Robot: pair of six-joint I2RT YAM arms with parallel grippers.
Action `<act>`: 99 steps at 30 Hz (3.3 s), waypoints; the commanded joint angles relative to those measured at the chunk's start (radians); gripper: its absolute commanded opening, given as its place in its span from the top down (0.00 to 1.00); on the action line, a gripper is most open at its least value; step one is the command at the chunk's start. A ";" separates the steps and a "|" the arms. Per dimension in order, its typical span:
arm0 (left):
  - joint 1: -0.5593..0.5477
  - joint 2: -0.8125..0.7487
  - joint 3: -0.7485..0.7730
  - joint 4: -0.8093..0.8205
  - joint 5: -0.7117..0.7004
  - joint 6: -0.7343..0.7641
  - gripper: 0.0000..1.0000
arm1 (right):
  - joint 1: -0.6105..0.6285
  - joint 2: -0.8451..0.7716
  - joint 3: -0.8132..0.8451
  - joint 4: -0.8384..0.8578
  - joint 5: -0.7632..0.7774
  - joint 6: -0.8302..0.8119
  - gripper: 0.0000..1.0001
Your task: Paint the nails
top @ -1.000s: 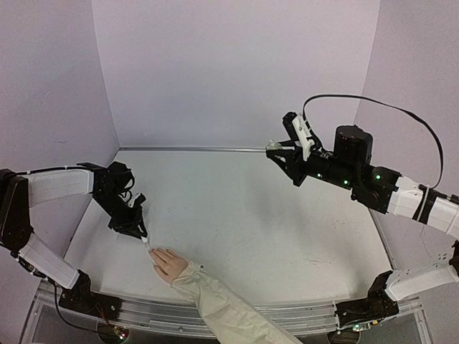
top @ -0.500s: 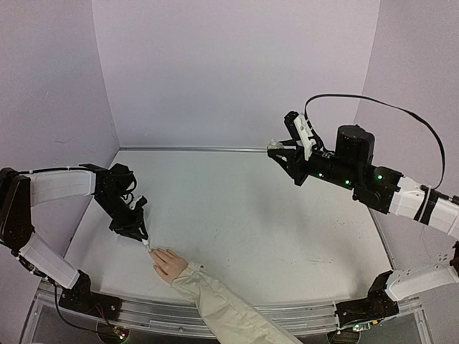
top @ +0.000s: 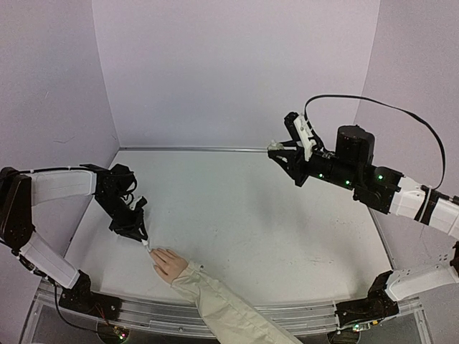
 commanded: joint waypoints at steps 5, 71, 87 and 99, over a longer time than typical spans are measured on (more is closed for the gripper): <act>-0.002 0.008 0.006 0.009 -0.022 -0.003 1.00 | -0.001 -0.036 0.014 0.055 0.008 -0.009 1.00; -0.017 -0.008 0.029 0.028 -0.020 0.011 1.00 | 0.000 -0.042 -0.016 0.055 0.011 0.002 1.00; -0.016 0.013 0.006 0.055 -0.027 0.017 1.00 | -0.001 -0.041 -0.014 0.054 0.009 0.004 1.00; -0.016 0.030 0.004 0.041 -0.077 0.010 1.00 | -0.001 -0.046 -0.012 0.047 0.014 0.006 1.00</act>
